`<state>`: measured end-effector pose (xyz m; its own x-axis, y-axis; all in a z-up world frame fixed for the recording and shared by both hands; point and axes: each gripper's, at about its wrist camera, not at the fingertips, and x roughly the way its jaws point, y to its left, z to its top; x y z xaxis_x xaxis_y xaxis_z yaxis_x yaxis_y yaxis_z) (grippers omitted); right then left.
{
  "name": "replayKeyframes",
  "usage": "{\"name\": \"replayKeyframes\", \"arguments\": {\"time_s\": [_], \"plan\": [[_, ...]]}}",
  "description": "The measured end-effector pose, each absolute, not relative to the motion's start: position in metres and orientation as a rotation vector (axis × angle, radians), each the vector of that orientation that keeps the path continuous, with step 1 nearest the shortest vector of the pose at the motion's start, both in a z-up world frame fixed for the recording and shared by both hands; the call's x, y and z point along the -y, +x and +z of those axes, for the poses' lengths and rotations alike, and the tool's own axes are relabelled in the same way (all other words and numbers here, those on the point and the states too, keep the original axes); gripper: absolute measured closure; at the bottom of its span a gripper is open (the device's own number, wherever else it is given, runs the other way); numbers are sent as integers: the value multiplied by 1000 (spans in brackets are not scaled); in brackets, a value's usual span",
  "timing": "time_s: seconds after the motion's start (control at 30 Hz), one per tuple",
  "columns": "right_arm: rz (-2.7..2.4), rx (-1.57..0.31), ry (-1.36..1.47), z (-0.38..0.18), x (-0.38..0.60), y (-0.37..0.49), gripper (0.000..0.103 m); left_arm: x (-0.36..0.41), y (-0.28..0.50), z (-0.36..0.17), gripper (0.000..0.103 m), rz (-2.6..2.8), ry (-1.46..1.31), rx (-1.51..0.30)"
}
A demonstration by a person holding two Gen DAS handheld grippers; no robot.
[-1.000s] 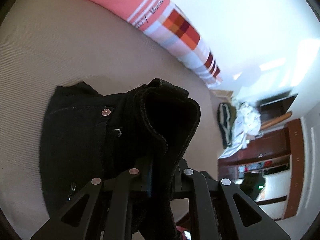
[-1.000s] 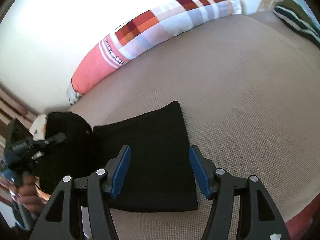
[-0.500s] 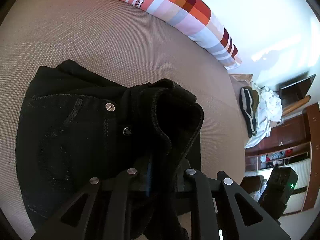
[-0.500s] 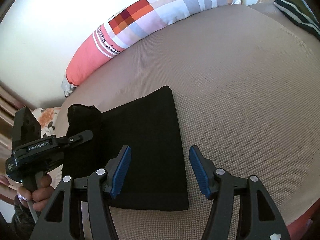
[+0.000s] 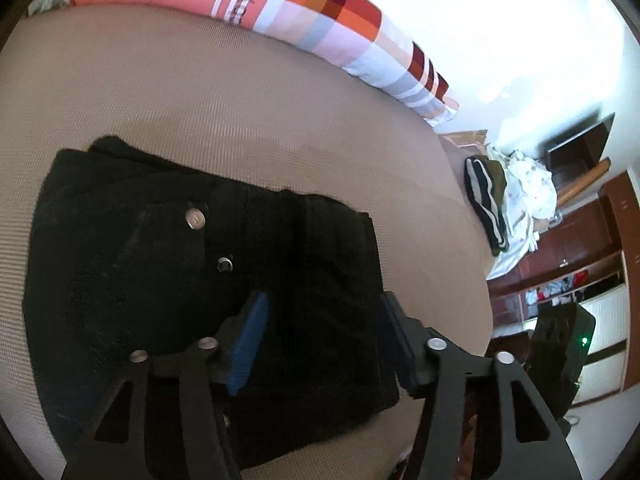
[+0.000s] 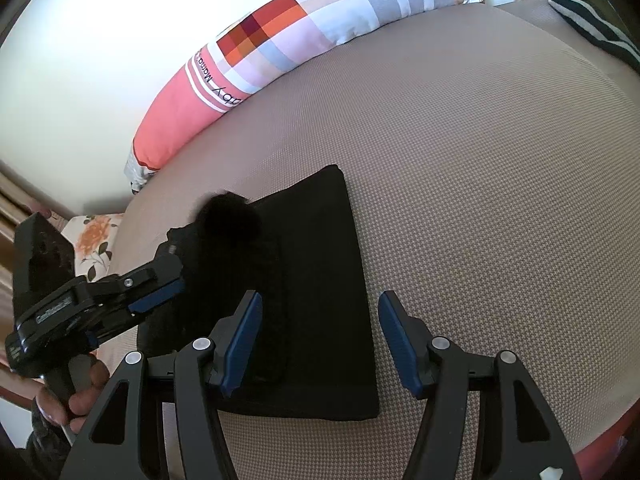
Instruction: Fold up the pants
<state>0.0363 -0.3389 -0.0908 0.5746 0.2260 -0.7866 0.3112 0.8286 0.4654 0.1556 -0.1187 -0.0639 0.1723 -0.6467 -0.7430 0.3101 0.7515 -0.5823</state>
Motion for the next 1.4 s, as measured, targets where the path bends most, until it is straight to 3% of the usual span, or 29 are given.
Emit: {"name": "replayKeyframes", "arguments": {"time_s": [0.2,0.53,0.77,0.97,1.4], "plan": [[-60,-980,616,-92,339,35,44,101,147,-52,39,-656,-308,-1166],[-39,-996,571,-90,327,40,44,8,140,-48,39,-357,-239,-1063],[-6,-1021,527,-85,313,48,42,-44,131,-70,39,-209,-220,-1082],[75,-1055,507,-87,302,63,36,-63,122,-88,39,-186,-241,-1113],[223,-1159,585,-124,311,106,36,-67,121,-100,39,-222,-292,-1139]]}}
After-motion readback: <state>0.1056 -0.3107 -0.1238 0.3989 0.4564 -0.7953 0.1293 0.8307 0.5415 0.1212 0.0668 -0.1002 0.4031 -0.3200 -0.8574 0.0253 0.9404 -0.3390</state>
